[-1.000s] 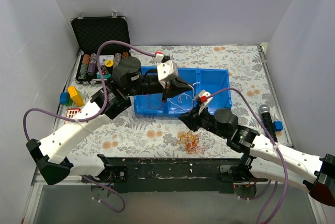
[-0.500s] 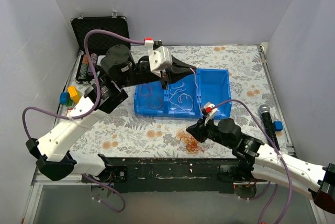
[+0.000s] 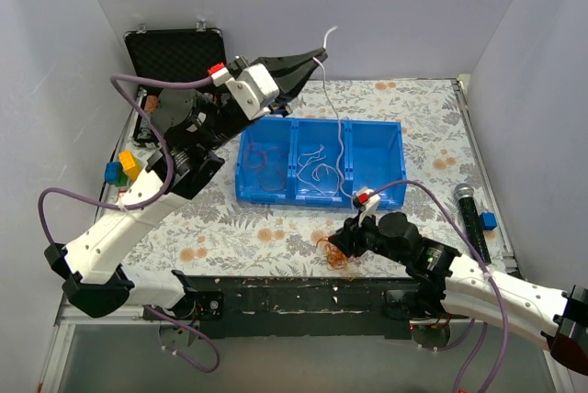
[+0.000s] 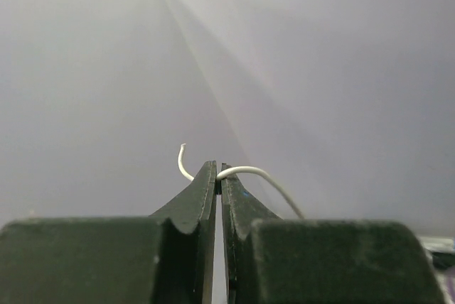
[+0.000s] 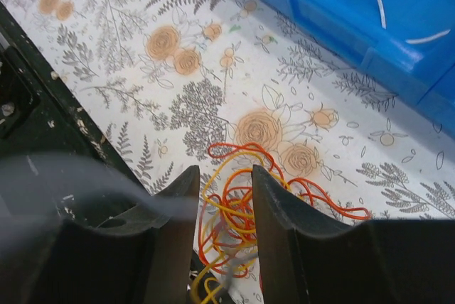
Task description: Untangle the cables
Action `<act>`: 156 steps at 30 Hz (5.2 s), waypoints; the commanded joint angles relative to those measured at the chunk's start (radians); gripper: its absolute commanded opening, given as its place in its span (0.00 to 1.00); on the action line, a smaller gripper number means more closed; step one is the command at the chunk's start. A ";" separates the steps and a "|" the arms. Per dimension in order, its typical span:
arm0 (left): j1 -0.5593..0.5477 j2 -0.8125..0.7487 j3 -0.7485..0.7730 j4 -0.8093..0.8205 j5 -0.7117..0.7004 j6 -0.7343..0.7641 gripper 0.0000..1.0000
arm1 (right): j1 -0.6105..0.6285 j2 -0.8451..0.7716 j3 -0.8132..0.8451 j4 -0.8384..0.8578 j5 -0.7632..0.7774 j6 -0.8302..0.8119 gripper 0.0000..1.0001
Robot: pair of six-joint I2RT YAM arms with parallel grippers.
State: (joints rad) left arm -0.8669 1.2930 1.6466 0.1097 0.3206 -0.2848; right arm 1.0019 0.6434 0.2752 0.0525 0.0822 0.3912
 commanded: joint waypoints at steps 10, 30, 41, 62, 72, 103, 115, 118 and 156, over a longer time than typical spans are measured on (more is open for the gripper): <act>0.002 -0.024 -0.057 0.386 -0.285 0.118 0.00 | 0.003 0.021 -0.073 0.003 0.011 0.035 0.51; 0.002 0.167 0.229 0.547 -0.207 0.190 0.00 | 0.003 0.177 -0.047 -0.003 -0.010 0.024 0.65; -0.003 0.241 0.302 0.633 -0.204 0.236 0.00 | 0.003 0.168 -0.047 -0.011 -0.006 0.025 0.68; -0.004 0.229 0.045 0.677 -0.221 0.256 0.02 | 0.003 0.035 -0.048 -0.043 0.040 0.054 0.46; 0.009 0.322 0.064 0.731 -0.256 0.259 0.02 | 0.003 -0.024 -0.065 -0.051 0.071 0.078 0.45; 0.075 0.451 0.202 0.871 -0.077 0.348 0.00 | 0.003 -0.057 -0.080 -0.071 0.076 0.077 0.45; 0.097 0.466 -0.010 0.869 -0.152 0.437 0.01 | 0.003 -0.071 -0.080 -0.083 0.087 0.083 0.45; 0.104 0.483 -0.028 0.867 -0.155 0.456 0.01 | 0.003 -0.071 -0.082 -0.083 0.087 0.084 0.45; 0.083 0.379 -0.530 0.179 -0.307 0.292 0.00 | 0.003 -0.074 -0.076 -0.103 0.111 0.107 0.44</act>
State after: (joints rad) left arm -0.7765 1.7103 1.1240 0.3977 0.0418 0.0700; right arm 1.0019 0.5812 0.1997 -0.0589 0.1741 0.4816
